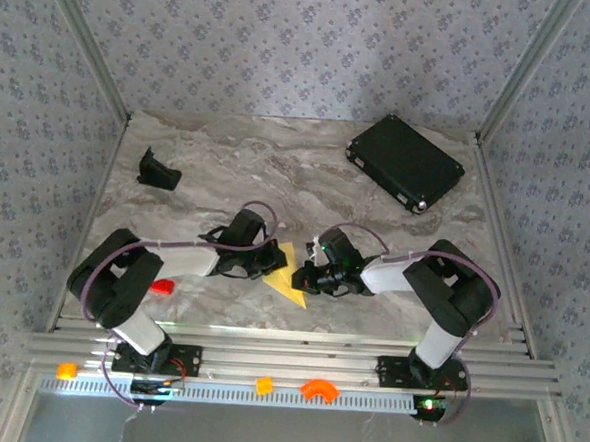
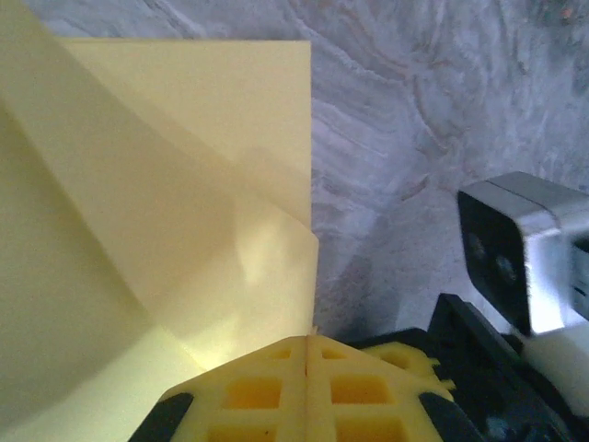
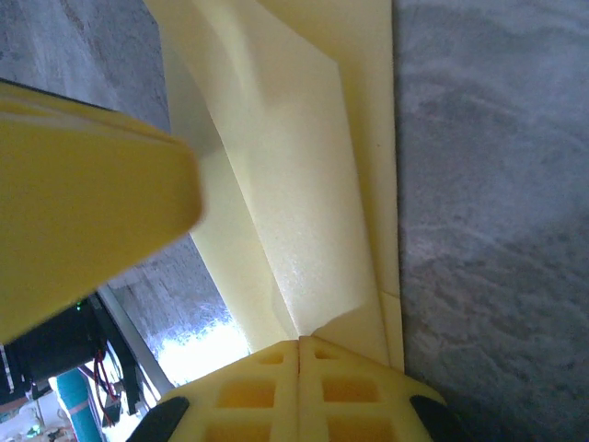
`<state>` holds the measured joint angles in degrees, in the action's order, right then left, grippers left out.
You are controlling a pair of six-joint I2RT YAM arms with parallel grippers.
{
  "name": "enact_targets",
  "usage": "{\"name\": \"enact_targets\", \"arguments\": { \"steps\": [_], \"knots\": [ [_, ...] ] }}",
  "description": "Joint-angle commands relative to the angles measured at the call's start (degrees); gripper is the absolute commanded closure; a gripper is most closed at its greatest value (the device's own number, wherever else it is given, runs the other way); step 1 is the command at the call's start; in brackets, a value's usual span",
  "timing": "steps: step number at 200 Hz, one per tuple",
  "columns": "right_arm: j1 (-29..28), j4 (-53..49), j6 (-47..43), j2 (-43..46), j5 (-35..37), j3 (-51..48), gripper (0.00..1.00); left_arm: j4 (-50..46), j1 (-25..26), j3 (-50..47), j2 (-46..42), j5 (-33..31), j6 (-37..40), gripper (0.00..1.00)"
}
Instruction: Fold a paper plane with a square sheet of paper (pick it up from the middle)
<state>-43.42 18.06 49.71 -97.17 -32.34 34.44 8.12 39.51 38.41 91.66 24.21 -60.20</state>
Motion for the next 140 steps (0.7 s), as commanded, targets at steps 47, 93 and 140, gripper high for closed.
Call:
{"name": "enact_targets", "arguments": {
  "steps": [47, 93, 140],
  "knots": [
    [-0.07, -9.98, -0.81, -2.86, 2.62, -4.28, 1.0, -1.62, -6.14, 0.73, 5.02, -1.41, 2.78, 1.0],
    [0.0, -9.25, -0.93, -3.18, 2.07, -5.24, 1.0, -4.27, -12.67, 2.71, 7.54, -0.11, 6.67, 1.0],
    [0.04, -9.0, -1.07, -3.41, 1.8, -5.64, 1.0, -7.9, -17.5, 4.5, 7.27, 0.36, 9.06, 1.0]
  ]
}}
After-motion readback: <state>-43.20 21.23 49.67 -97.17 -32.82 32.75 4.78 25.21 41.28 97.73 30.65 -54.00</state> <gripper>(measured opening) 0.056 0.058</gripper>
